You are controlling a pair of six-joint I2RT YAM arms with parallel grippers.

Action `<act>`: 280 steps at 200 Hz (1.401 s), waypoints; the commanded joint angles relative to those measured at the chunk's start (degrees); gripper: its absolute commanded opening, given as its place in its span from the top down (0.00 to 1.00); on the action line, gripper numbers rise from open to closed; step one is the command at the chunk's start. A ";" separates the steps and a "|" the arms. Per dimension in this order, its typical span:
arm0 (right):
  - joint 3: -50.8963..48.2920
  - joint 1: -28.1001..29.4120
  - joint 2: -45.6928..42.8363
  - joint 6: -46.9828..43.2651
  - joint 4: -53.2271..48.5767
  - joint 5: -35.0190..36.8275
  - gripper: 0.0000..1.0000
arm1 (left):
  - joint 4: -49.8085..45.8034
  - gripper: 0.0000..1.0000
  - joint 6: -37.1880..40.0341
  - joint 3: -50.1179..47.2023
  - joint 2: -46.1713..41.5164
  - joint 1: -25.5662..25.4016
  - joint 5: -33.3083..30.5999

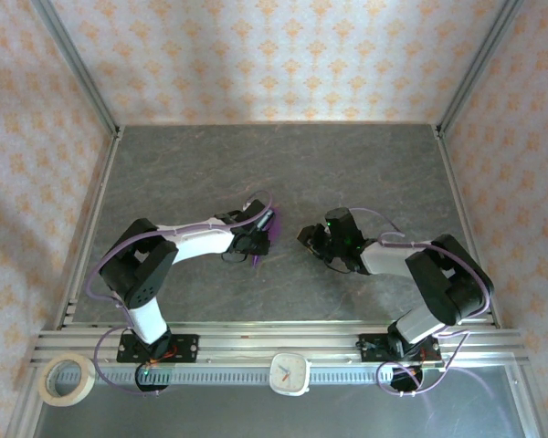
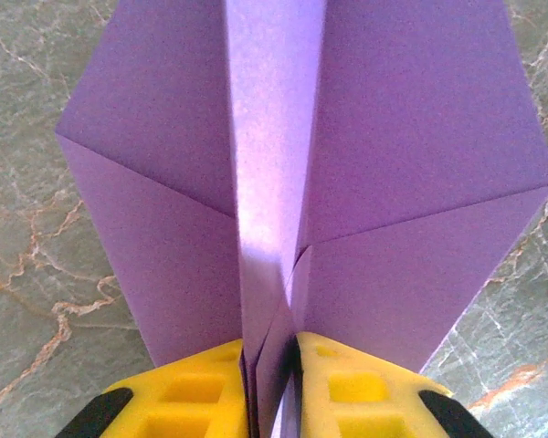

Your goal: Fold a paper plane with a square sheet of paper (pick it up from the middle)

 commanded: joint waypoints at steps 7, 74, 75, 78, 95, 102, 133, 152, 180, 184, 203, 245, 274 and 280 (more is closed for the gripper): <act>0.64 -0.23 -0.76 -0.48 -0.84 1.34 0.68 | -2.00 0.79 0.78 -2.13 1.34 0.38 -2.97; 0.86 -0.32 -1.92 -1.25 -2.00 1.61 0.68 | -0.90 0.68 -0.22 -4.85 2.12 0.38 -4.33; 0.90 -0.32 -1.92 -1.26 -2.01 1.61 0.68 | -0.90 0.68 -0.19 -4.85 2.12 0.38 -4.33; 0.86 -0.33 -1.93 -1.27 -2.01 1.60 0.68 | -0.89 0.68 -0.16 -4.93 2.12 0.45 -4.39; 0.75 -0.33 -2.18 -1.27 -2.01 1.65 0.68 | -0.84 0.66 -0.58 -5.27 2.21 0.38 -4.92; 0.59 -0.33 -2.33 -1.19 -2.01 1.69 0.68 | -0.78 0.65 -0.78 -5.36 2.25 0.39 -5.01; 0.63 -0.46 -3.02 -1.59 -2.43 1.78 0.68 | -0.09 0.60 -2.98 -6.28 1.85 0.35 -5.56; 0.53 -0.76 -3.63 -2.00 -2.82 1.78 0.68 | 0.66 0.57 -5.68 -6.91 1.31 0.14 -5.72; 0.51 -1.44 -4.87 -3.58 -4.41 1.54 0.68 | 1.17 0.56 -8.54 -7.22 0.96 -0.69 -6.22; 0.51 -1.59 -5.01 -3.78 -4.71 1.50 0.68 | 1.06 0.56 -8.99 -7.21 0.90 -0.95 -6.25; 0.18 -2.37 -5.75 -5.05 -5.47 0.92 0.68 | 1.15 0.56 -11.85 -6.99 -0.03 -2.12 -6.34; 0.20 -3.64 -6.23 -7.76 -6.72 -0.78 0.68 | 0.03 0.54 -19.59 -4.48 -4.06 -5.57 -8.83; 0.97 -4.12 -6.23 -9.62 -8.19 -1.54 0.67 | -0.05 0.50 -24.86 -3.90 -6.65 -6.77 -10.20; 1.07 -4.21 -6.35 -9.93 -8.61 -1.61 0.67 | -0.23 0.50 -25.56 -3.82 -7.10 -7.13 -10.77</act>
